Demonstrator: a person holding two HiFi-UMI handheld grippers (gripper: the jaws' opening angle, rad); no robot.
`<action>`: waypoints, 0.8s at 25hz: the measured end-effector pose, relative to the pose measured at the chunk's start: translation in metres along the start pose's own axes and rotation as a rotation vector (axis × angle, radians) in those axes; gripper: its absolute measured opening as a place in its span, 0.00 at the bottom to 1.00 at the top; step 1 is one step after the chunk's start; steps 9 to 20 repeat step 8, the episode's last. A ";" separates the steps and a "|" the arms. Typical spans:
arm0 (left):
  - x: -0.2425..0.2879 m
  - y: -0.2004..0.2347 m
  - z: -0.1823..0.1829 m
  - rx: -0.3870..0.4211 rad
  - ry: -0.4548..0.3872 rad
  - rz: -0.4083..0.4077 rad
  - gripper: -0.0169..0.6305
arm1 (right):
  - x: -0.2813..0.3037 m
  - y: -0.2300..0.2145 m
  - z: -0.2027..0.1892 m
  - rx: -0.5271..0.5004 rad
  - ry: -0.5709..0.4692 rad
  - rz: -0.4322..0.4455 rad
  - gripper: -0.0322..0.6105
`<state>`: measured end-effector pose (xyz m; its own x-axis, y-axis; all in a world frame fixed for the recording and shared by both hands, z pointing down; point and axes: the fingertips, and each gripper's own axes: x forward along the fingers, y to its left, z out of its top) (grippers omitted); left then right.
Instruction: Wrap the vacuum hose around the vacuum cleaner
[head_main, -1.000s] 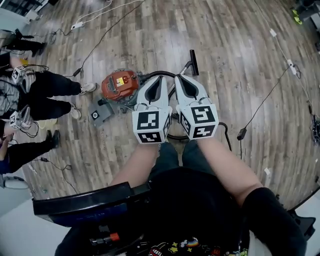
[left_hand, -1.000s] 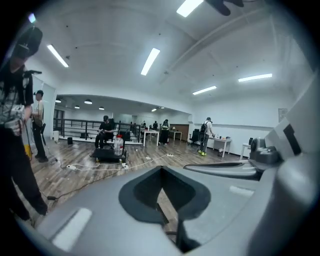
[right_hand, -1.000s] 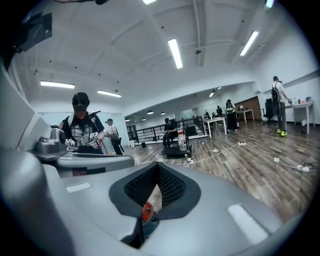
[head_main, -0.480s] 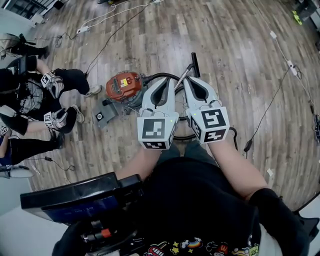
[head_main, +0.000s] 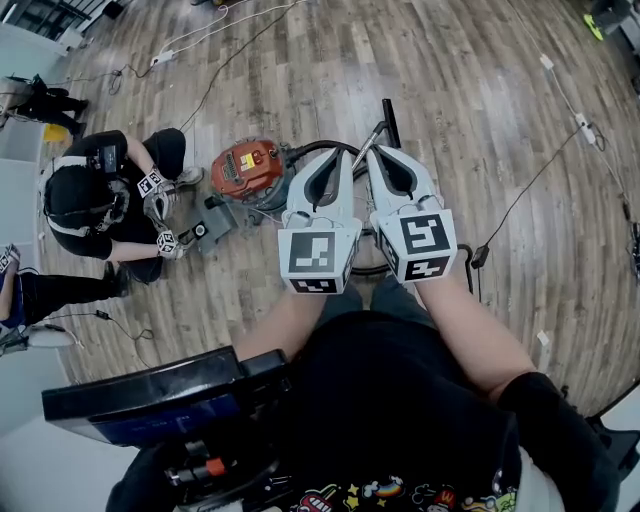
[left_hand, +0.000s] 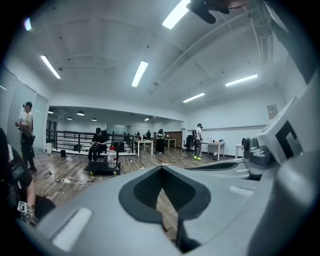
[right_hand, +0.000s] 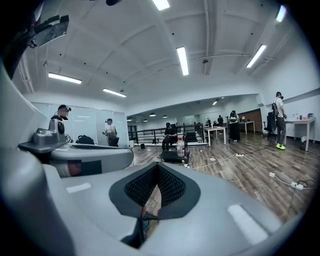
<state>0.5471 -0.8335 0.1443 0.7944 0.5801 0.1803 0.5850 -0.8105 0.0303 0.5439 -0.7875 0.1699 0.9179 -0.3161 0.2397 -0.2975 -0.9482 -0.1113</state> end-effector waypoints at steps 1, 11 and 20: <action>0.001 0.000 0.000 0.002 0.001 0.002 0.03 | 0.000 -0.001 0.000 -0.001 -0.001 -0.001 0.08; 0.009 0.009 0.001 0.007 -0.002 0.008 0.03 | 0.008 -0.005 0.002 -0.007 -0.008 -0.017 0.08; 0.009 0.009 0.001 0.007 -0.002 0.008 0.03 | 0.008 -0.005 0.002 -0.007 -0.008 -0.017 0.08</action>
